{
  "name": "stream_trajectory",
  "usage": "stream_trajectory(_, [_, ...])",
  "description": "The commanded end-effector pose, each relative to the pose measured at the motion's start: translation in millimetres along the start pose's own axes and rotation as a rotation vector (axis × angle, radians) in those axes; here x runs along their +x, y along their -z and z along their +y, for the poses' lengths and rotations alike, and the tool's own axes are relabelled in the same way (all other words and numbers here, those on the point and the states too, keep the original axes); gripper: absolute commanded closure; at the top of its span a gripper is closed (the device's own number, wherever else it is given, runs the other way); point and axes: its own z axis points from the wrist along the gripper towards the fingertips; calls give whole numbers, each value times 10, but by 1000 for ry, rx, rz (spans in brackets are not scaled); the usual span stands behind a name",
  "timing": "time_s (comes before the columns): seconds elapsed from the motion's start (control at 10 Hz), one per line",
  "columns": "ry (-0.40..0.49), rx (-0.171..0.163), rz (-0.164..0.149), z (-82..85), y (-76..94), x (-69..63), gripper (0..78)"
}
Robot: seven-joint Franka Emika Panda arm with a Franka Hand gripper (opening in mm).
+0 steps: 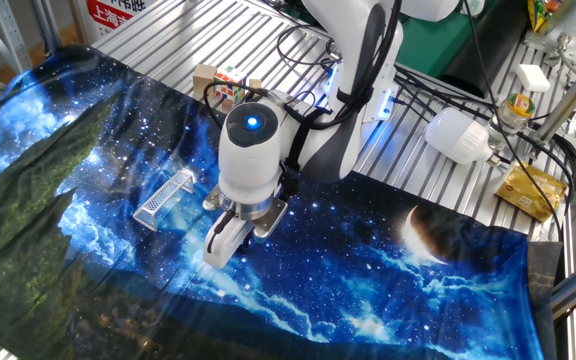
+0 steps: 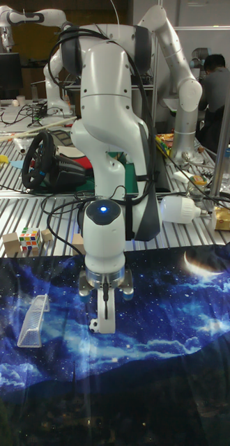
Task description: Push the soccer ball into the goal
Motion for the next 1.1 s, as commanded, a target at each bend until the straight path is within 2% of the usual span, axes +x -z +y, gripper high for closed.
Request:
stream_trajectory(0.1, [-6,7,-11,11,11,-2,776])
stream_trajectory(0.3, [2,3,-38,14,9,-5,776])
stream_trajectory(0.6, [8,3,-55,5,41,-20,776])
stream_trajectory(0.8, [-3,-7,-34,2,93,-56,776])
stream_trajectory(1.1, [19,-10,-36,-32,76,-98,776])
